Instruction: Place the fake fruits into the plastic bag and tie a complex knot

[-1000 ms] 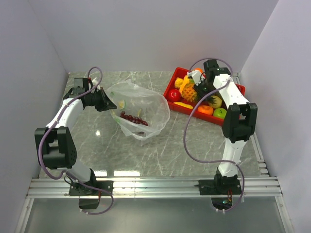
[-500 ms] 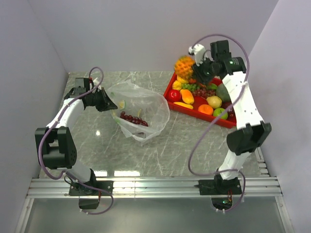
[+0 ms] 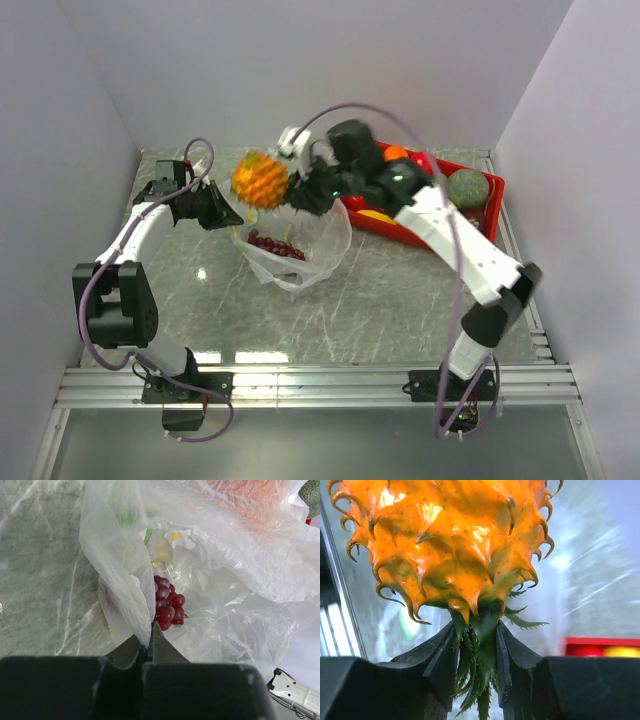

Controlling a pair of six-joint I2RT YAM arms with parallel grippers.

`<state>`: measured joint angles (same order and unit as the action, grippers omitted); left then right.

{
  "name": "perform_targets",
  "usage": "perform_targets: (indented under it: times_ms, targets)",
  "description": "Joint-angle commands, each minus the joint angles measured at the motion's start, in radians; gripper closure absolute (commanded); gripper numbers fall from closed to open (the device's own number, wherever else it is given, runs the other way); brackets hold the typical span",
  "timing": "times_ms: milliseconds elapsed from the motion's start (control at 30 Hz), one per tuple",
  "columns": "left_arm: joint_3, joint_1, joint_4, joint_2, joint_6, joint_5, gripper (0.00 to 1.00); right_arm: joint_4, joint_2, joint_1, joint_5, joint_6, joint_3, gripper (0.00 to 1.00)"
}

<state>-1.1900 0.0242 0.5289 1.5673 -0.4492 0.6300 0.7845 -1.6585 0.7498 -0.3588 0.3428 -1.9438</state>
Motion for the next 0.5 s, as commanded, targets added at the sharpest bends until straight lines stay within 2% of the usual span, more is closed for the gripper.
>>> perform_targets:
  times_ms: [0, 167, 300, 333, 400, 467]
  targets:
    - [-0.043, -0.007, -0.003, -0.055, 0.001, 0.028, 1.00, -0.018, -0.076, 0.022, 0.034, 0.044, 0.083, 1.00]
    - [-0.016, -0.007, -0.032, -0.075, -0.008, 0.037, 1.00, -0.030, -0.156, 0.026, 0.156, 0.079, 0.129, 1.00]
    - [-0.006, -0.007, -0.033, -0.076, -0.003, 0.046, 1.00, -0.012, -0.295, 0.034, 0.273, 0.016, 0.037, 1.00]
    - [-0.010, -0.007, -0.033, -0.075, -0.002, 0.050, 0.99, 0.027, -0.326, 0.034, 0.309, -0.002, -0.043, 1.00]
    - [-0.014, -0.007, -0.029, -0.067, 0.003, 0.048, 1.00, 0.061, -0.400, 0.037, 0.320, -0.054, -0.148, 1.00]
    - [-0.017, -0.007, -0.026, -0.059, 0.007, 0.050, 1.00, 0.088, -0.429, 0.043, 0.333, -0.077, -0.184, 1.00]
